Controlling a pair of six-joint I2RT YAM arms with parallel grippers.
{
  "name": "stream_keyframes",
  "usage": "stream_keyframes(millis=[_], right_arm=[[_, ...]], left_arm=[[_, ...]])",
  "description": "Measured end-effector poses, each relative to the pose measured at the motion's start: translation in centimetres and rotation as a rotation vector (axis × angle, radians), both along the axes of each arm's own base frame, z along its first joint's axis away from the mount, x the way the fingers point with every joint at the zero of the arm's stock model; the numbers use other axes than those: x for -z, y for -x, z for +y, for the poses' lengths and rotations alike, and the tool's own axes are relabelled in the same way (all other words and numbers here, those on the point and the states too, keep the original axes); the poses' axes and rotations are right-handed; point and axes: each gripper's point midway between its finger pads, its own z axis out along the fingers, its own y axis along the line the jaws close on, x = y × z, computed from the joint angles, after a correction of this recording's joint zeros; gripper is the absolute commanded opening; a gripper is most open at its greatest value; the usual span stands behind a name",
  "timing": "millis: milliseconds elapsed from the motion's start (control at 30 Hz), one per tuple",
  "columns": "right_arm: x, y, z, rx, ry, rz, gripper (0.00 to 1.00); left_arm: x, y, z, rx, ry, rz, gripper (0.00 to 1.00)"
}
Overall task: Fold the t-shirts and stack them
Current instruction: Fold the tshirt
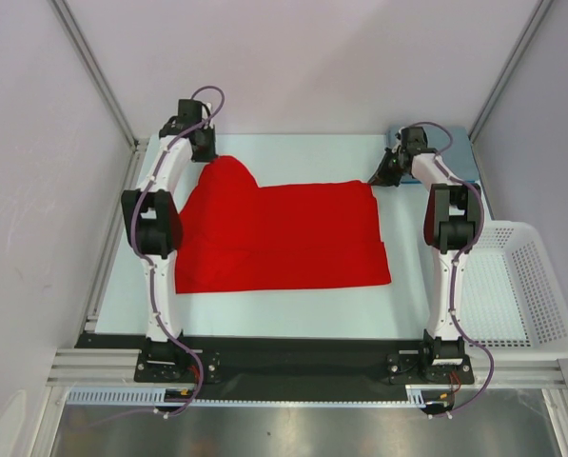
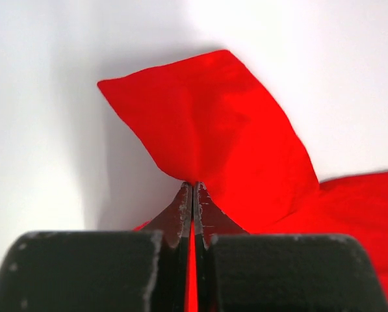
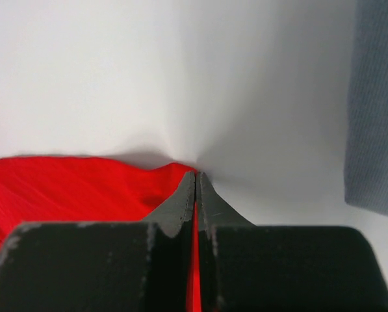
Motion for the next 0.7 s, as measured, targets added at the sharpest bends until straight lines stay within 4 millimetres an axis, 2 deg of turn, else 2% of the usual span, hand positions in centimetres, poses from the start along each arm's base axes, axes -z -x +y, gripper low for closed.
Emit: stream_keyframes(millis=[200,400,700], right_arm=[[-1.8,0.1,0.0,0.002,-0.003,-0.019,0.0],[-2.9,0.1,0.1,0.005,-0.006,-0.037,0.0],[-2.8,0.3,-1.2,0.027,-0.009,-0.023,0.0]], left_arm=[[0.7,1.3,0.1,-0.001,-0.003,0.046,0.01],[0.7,1.7,0.1,-0.002,-0.001,0.055,0.0],[-1.3,2.0,0.0,-0.019,0.013,0.029,0.0]])
